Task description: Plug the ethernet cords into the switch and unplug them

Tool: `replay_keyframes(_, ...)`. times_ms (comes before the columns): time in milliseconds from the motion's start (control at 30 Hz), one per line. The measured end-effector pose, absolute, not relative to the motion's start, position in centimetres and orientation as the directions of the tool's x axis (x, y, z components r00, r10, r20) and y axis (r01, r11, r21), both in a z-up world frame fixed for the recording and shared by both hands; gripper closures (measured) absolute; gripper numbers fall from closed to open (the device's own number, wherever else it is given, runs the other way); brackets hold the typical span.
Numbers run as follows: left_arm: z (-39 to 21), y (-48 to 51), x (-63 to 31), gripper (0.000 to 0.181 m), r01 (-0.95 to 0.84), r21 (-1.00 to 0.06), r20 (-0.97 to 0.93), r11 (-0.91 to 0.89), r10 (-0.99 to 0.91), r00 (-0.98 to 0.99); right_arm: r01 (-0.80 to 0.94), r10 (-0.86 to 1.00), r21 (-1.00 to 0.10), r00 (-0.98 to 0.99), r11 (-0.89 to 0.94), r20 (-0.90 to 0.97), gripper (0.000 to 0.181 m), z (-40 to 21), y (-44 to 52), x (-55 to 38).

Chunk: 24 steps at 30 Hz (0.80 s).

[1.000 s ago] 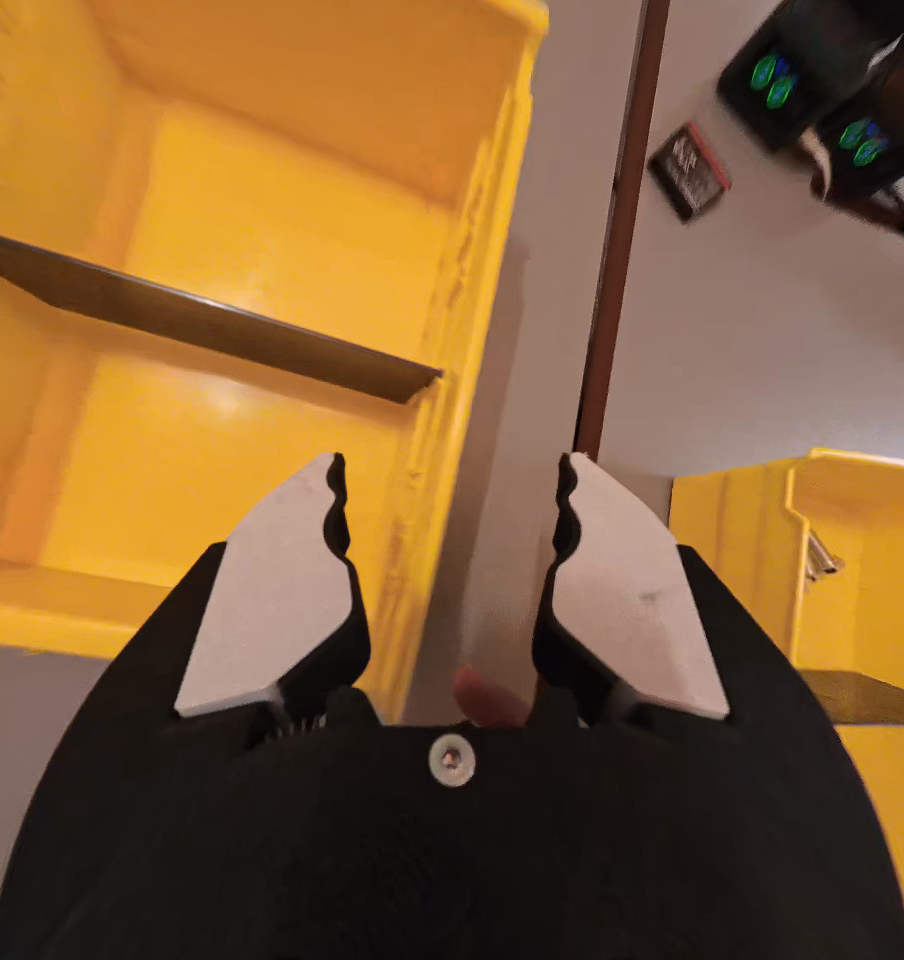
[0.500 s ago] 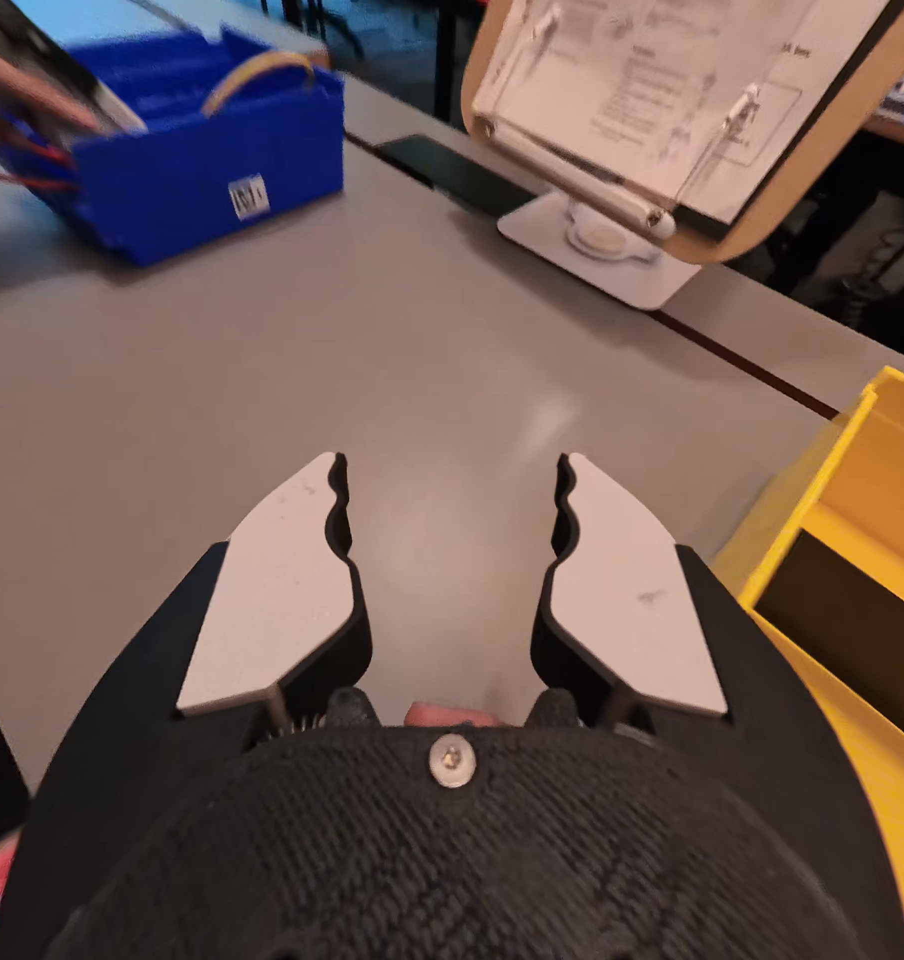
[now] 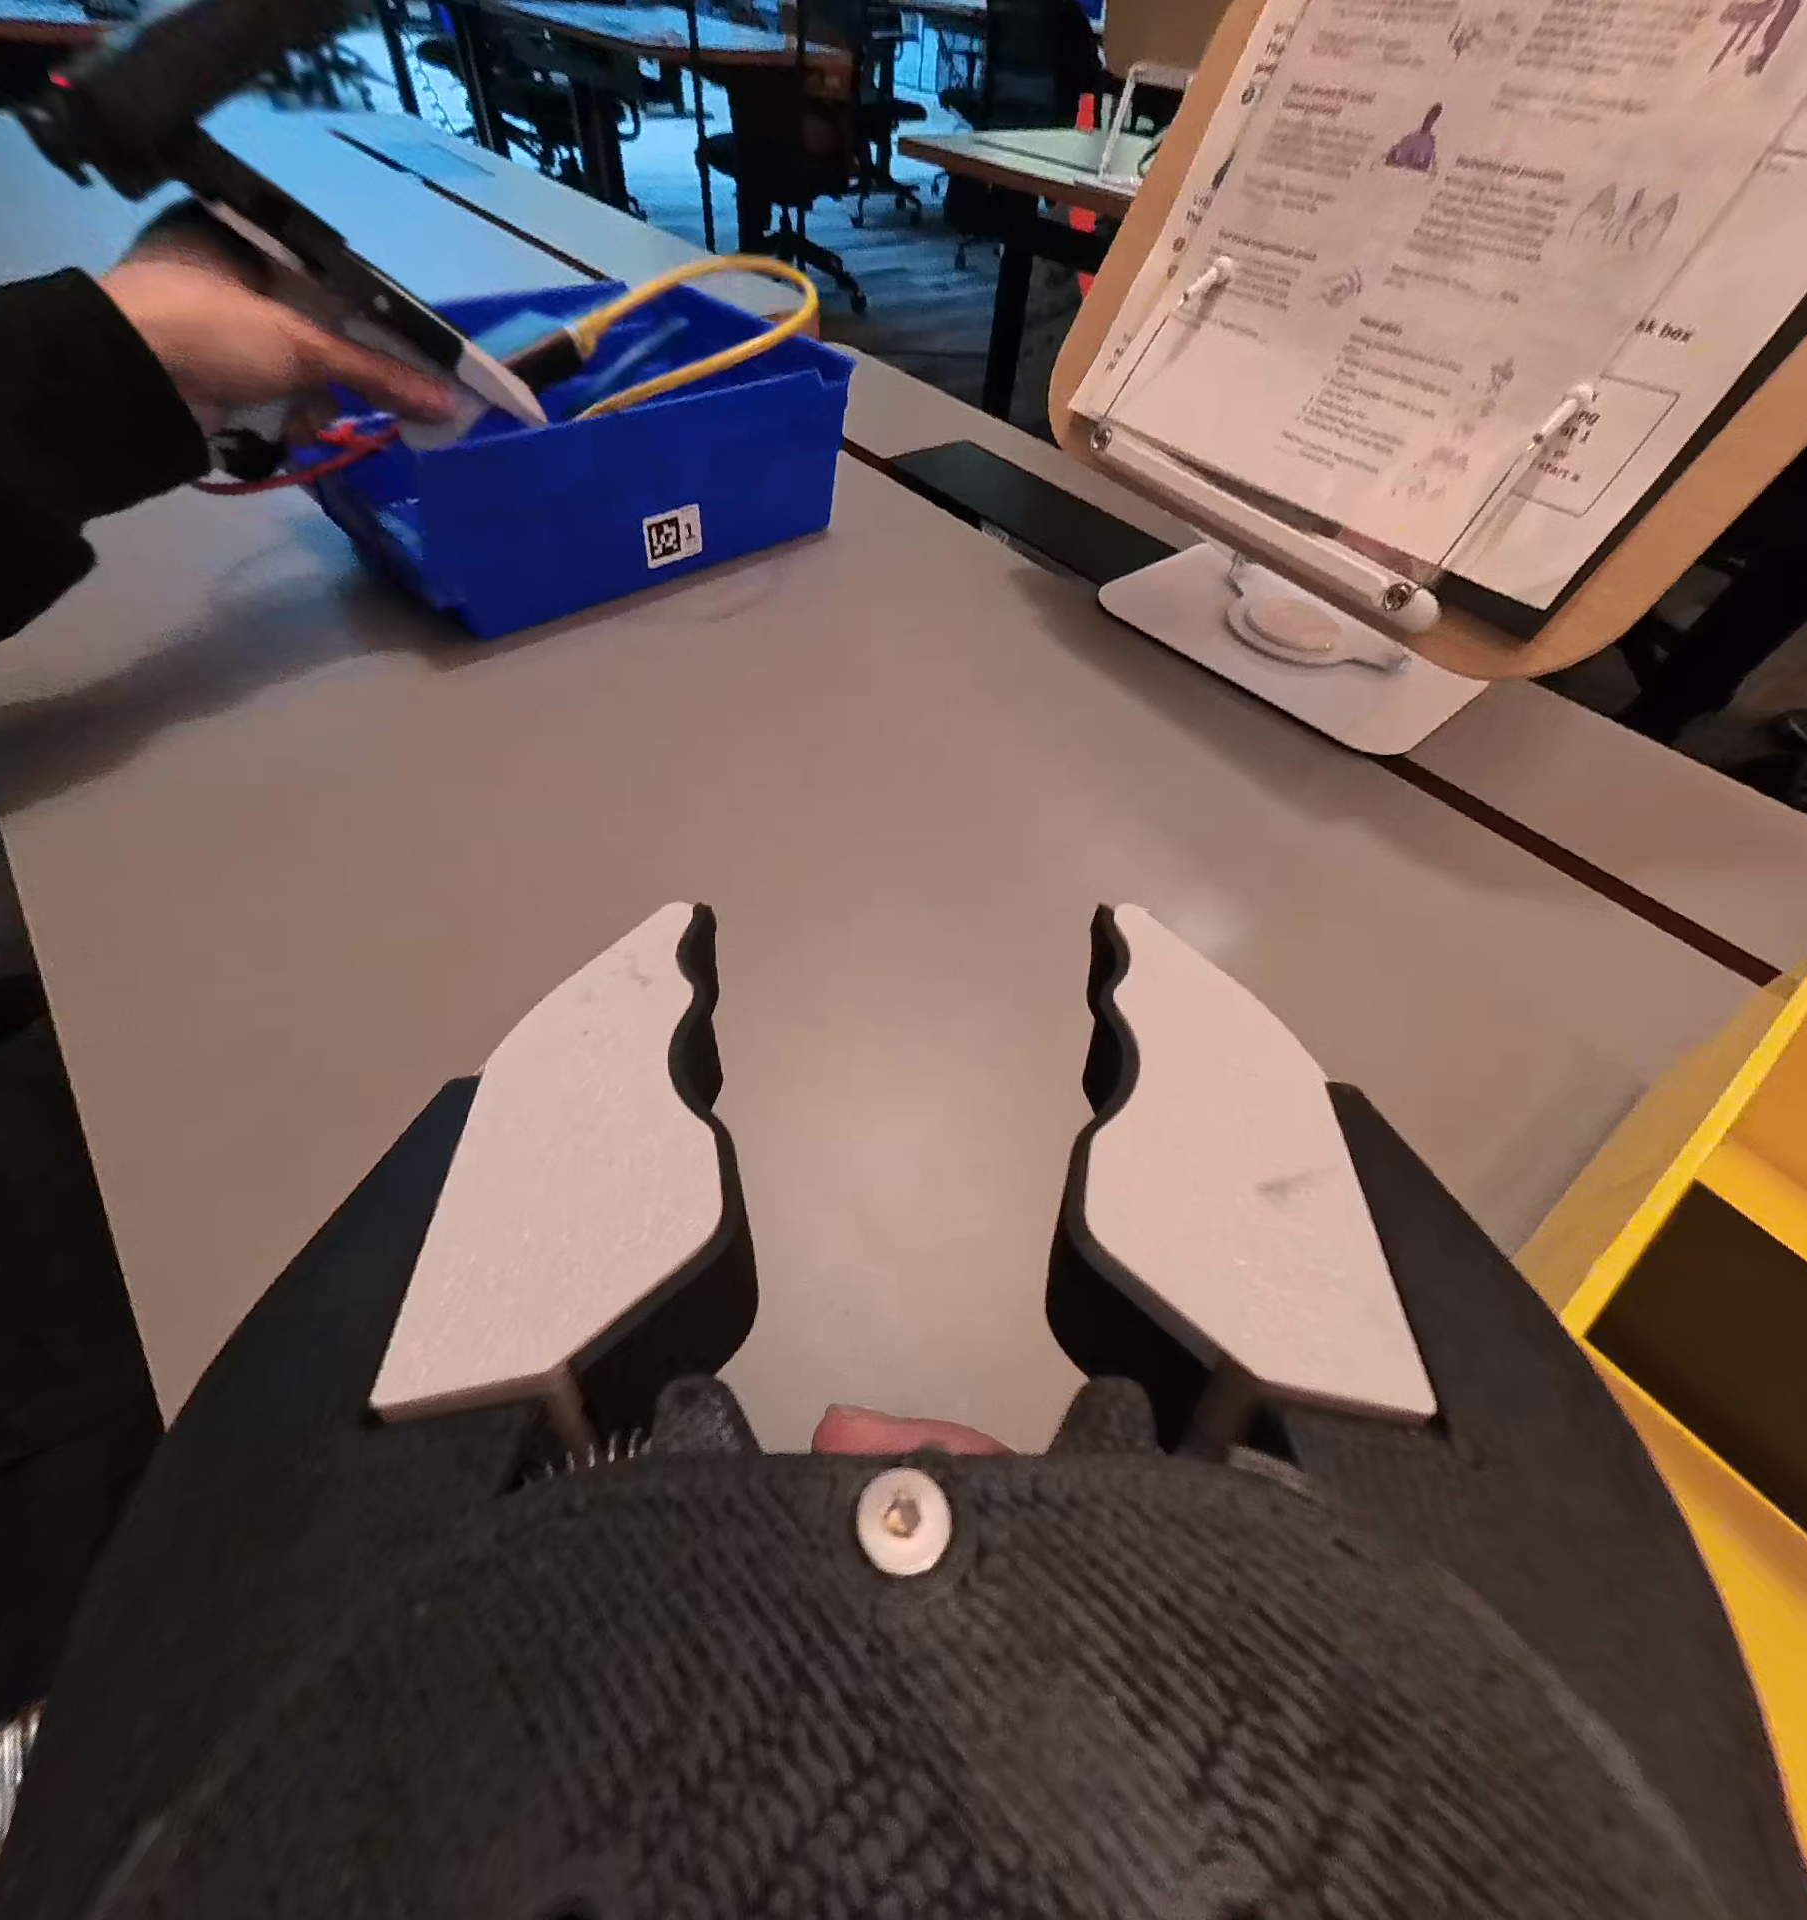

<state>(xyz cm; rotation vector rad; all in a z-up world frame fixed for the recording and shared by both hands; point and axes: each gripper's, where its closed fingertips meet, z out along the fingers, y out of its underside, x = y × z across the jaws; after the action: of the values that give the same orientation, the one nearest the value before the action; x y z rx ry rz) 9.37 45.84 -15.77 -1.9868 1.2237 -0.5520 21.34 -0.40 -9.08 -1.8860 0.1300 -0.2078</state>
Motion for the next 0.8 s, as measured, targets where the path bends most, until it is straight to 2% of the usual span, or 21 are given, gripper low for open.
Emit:
replay_keyframes(167,-5.9,43.9,8.6,0.118,-0.522,-0.853,-0.292,0.025,-0.851,0.436,-0.019,-0.18,-0.969,0.983,-0.247,0.027,0.114,-7.9,0.2,20.6)
replay_keyframes(300,2.7,39.8,8.6,0.118,-0.467,-0.812,-0.555,0.349,-0.71,0.435,-0.037,-0.12,-0.988,0.993,-0.148,-0.019,0.114,-6.0,1.7,18.6)
replay_keyframes(467,10.1,31.5,10.0,0.118,-0.28,-0.764,-0.644,0.581,-0.656,0.395,-0.012,-0.039,-0.994,0.999,-0.108,-0.008,0.113,-4.4,3.0,15.5)
replay_keyframes(567,9.1,26.0,12.6,0.118,-0.206,-0.778,-0.628,0.593,-0.744,0.229,-0.018,0.133,-0.995,0.991,-0.096,-0.031,0.12,-3.0,3.2,11.0)
replay_keyframes(633,6.2,22.5,14.5,0.118,-0.196,-0.798,-0.593,0.57,-0.8,0.089,-0.051,0.326,-0.995,0.942,-0.088,-0.077,0.127,-1.8,2.8,6.5)
replay_keyframes(667,4.4,20.9,15.3,0.118,-0.195,-0.805,-0.575,0.56,-0.818,0.027,-0.061,0.364,-0.995,0.927,-0.079,-0.086,0.126,-1.3,2.8,5.2)
replay_keyframes(800,-4.0,16.2,18.0,0.118,-0.256,-0.8,-0.519,0.542,-0.84,-0.156,-0.071,0.239,-0.997,0.968,-0.034,-0.077,0.117,-0.8,3.9,6.2)
